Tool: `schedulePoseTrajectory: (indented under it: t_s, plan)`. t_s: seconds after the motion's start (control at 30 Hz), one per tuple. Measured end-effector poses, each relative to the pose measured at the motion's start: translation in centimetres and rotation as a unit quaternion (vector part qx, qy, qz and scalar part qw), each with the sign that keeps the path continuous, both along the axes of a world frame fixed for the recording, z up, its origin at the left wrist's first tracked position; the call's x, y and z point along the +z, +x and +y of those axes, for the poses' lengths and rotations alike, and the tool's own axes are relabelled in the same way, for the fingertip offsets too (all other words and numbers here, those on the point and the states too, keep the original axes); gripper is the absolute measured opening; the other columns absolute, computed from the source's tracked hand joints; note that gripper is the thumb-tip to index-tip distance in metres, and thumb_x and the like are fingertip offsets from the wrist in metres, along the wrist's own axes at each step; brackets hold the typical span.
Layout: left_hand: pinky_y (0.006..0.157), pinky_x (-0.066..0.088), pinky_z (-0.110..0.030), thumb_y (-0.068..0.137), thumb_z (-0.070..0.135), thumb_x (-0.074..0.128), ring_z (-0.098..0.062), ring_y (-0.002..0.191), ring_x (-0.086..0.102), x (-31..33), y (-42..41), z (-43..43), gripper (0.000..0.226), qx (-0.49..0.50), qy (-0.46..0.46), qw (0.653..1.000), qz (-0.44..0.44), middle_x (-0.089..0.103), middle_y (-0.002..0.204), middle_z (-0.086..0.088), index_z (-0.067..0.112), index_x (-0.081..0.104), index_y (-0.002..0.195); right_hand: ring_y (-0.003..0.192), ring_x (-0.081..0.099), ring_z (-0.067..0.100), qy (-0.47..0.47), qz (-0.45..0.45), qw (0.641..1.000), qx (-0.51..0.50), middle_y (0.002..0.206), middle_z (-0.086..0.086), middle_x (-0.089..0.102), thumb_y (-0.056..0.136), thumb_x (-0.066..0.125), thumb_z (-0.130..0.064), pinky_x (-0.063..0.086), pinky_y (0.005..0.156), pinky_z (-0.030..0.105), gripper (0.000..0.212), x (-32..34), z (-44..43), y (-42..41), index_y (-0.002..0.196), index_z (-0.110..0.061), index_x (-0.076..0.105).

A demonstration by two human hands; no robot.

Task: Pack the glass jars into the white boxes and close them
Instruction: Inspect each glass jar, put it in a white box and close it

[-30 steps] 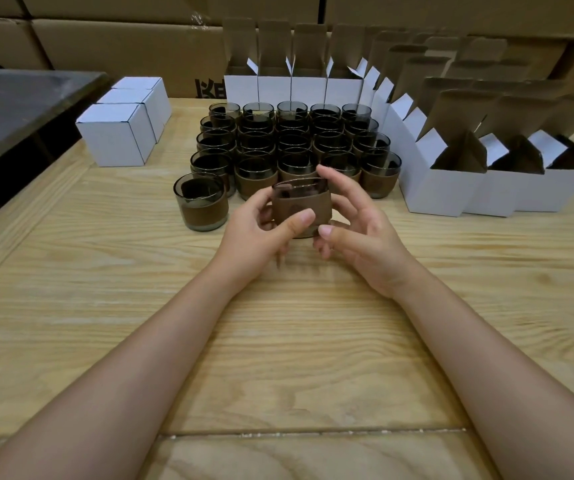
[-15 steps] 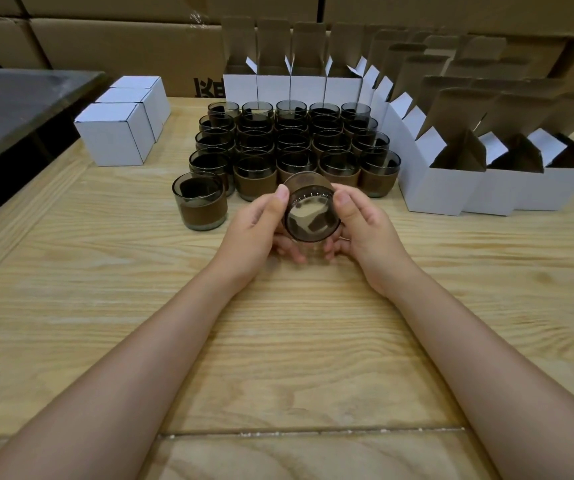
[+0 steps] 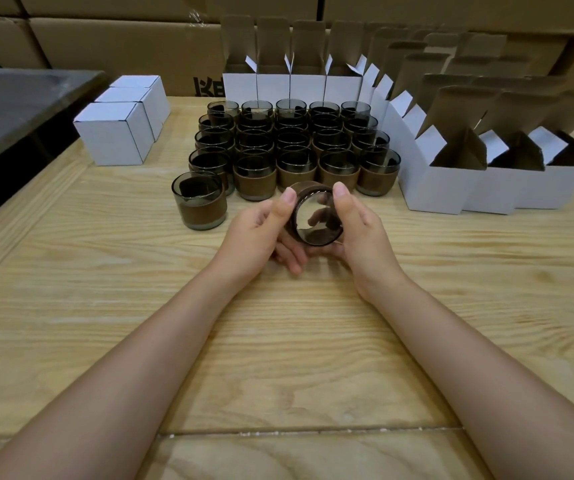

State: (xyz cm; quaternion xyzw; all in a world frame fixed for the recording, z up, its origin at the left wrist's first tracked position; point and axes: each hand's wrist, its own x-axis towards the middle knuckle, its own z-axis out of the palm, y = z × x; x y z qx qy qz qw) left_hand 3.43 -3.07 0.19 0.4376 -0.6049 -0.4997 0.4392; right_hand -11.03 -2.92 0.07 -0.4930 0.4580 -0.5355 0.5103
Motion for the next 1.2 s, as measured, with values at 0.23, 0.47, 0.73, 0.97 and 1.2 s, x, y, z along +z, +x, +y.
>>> schedulePoseTrajectory:
  t_s: [0.23, 0.47, 0.73, 0.97, 1.2]
  plan:
    - [0.045, 0.05, -0.023, 0.072, 0.07, 0.047, -0.024, 0.046, 0.065, 0.2, 0.0, 0.0, 0.078, 0.006, 0.01, 1.0, -0.024, 0.069, 0.06, -0.015, -0.001, 0.058, 0.102, 0.089, 0.068, 0.016, 0.027, 0.028, 0.999, 0.016, 0.092, 0.002, 0.067, 0.079, 0.069, -0.052, 0.059, 0.077, 0.035, 0.046, -0.2, 0.0, -0.1, 0.105, -0.014, 0.062]
    - [0.047, 0.046, -0.024, 0.071, 0.071, 0.047, -0.025, 0.046, 0.066, 0.2, 0.2, -0.1, 0.078, 0.011, 0.025, 0.999, -0.027, 0.068, 0.057, -0.014, -0.002, 0.059, 0.096, 0.095, 0.068, 0.021, 0.006, 0.11, 0.993, 0.045, 0.1, 0.008, 0.069, 0.06, 0.078, -0.049, 0.055, 0.089, 0.048, 0.076, 0.0, 0.0, -0.4, 0.122, -0.012, 0.057]
    - [0.052, 0.052, -0.02, 0.072, 0.072, 0.046, -0.021, 0.046, 0.066, 0.4, 0.4, -0.1, 0.073, 0.007, 0.027, 0.999, -0.018, 0.068, 0.057, -0.012, 0.004, 0.064, 0.094, 0.096, 0.064, 0.011, -0.051, 0.175, 0.979, 0.09, 0.107, 0.007, 0.065, 0.072, 0.084, -0.022, 0.053, 0.089, 0.03, 0.053, 0.0, -0.2, -1.4, 0.118, -0.025, 0.057]
    - [0.045, 0.052, -0.023, 0.075, 0.064, 0.047, -0.025, 0.044, 0.063, 0.8, 0.3, -0.1, 0.064, 0.011, 0.046, 0.998, 0.051, 0.066, 0.06, -0.021, 0.006, 0.069, 0.087, 0.105, 0.058, 0.0, -0.096, 0.164, 0.973, 0.131, 0.121, -0.011, 0.056, 0.073, 0.081, -0.013, 0.046, 0.097, 0.021, 0.09, 0.3, 0.1, -1.9, 0.147, -0.025, 0.031]
    - [0.046, 0.052, -0.023, 0.074, 0.067, 0.046, -0.026, 0.042, 0.061, 0.9, 0.4, -0.1, 0.064, 0.012, 0.048, 0.997, 0.063, 0.066, 0.058, -0.02, 0.008, 0.07, 0.078, 0.102, 0.065, 0.013, -0.073, 0.109, 0.977, 0.166, 0.118, 0.018, 0.062, 0.069, 0.076, -0.018, 0.053, 0.091, 0.027, 0.087, 1.0, 0.2, -2.6, 0.144, -0.034, 0.035]
